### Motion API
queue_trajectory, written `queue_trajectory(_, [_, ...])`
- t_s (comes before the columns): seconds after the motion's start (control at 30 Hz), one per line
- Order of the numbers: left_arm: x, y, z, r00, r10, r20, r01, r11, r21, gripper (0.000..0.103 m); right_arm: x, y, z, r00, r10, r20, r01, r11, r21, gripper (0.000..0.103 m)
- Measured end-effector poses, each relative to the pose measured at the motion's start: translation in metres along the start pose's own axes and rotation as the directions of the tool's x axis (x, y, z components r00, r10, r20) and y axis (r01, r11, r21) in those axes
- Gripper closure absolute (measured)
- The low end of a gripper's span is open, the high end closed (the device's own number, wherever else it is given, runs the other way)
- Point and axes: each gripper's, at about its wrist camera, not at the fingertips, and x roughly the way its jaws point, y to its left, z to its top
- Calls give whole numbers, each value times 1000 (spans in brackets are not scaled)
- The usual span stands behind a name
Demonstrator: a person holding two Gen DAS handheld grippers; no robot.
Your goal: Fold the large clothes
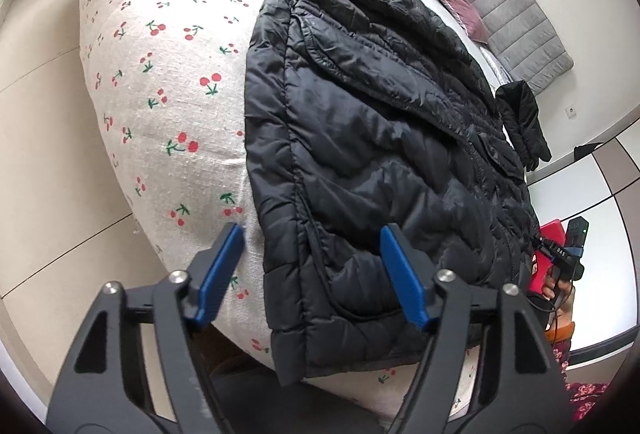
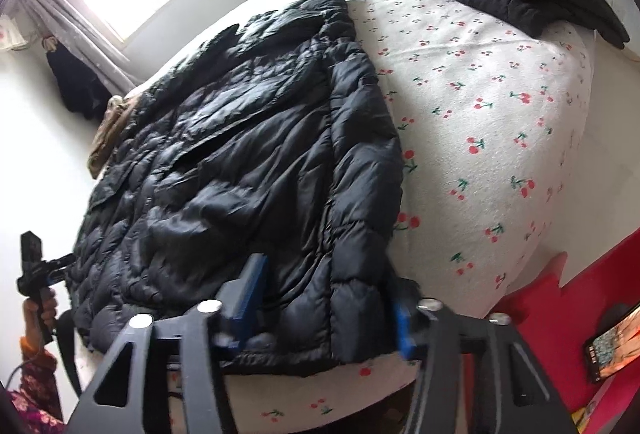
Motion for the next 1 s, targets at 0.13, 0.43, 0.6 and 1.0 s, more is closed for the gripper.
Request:
queue_trajectory(0.13, [-1, -1, 0, 1000, -10, 7, 10, 1000, 14, 45, 3, 2, -1, 1000, 6, 1, -6, 1000, 7, 68])
queue_trajectory(0.43, [-4, -9, -3, 998, -60, -8, 60, 998, 33, 87, 1, 12, 2, 1000, 21, -6, -21, 1000, 10, 90])
queue_trajectory(0.6, [-27, -17, 0, 985, -156, 71, 155, 988, 26, 92, -32, 14, 6, 986, 131, 98, -138, 988, 70, 93])
queue_trajectory(1.0, [-128, -50, 2, 882, -383, 276, 361, 924, 128, 94, -138, 73, 16, 913, 269, 306, -258, 963, -77, 94])
